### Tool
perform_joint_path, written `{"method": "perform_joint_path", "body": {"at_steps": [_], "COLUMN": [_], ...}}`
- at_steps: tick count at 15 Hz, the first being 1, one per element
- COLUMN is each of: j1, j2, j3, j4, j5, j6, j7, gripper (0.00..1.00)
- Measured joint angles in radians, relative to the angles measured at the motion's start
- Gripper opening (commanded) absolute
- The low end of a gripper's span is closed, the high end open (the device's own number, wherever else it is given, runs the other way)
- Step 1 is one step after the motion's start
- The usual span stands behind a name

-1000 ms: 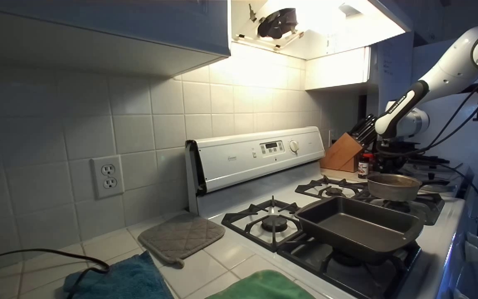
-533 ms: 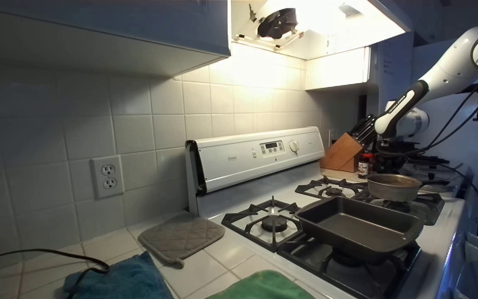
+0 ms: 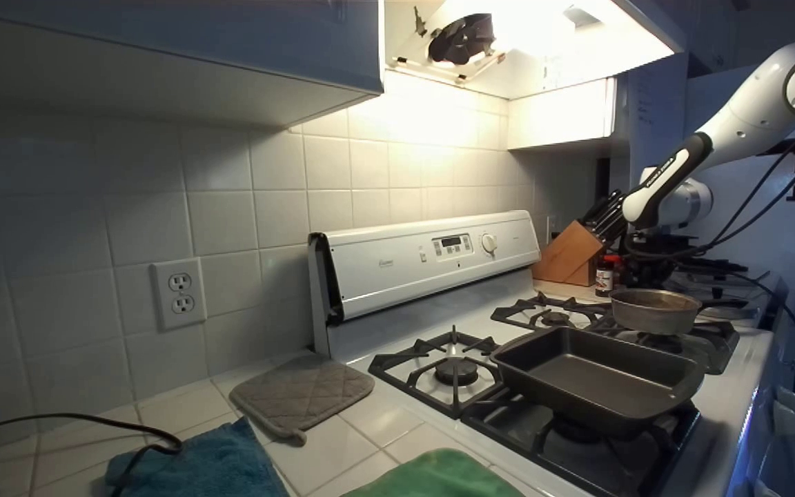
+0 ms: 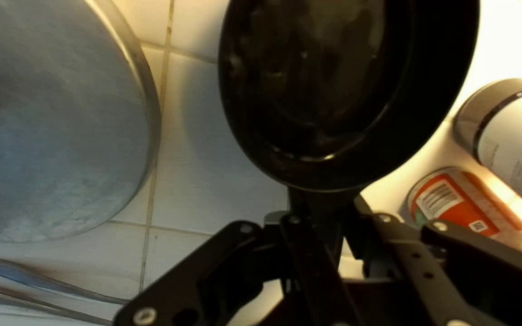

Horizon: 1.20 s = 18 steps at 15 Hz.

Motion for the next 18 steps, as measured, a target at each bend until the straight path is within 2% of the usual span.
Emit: {"method": "perform_joint_path", "body": {"at_steps": [8,13,18], "j1": [0.001,0.015,0.049], "j2": [-0.020,-0.080,-0.162], "j3": [0.010,0.017,0.019], "j4": [0.000,-0.011,-0.076], "j5": [0.000,0.000,-0.002], "j6": [-0.037,-0.059,-0.064], "j7": [0.000,-0.004,-0.021], "gripper": [0.06,0.06,0.06]}}
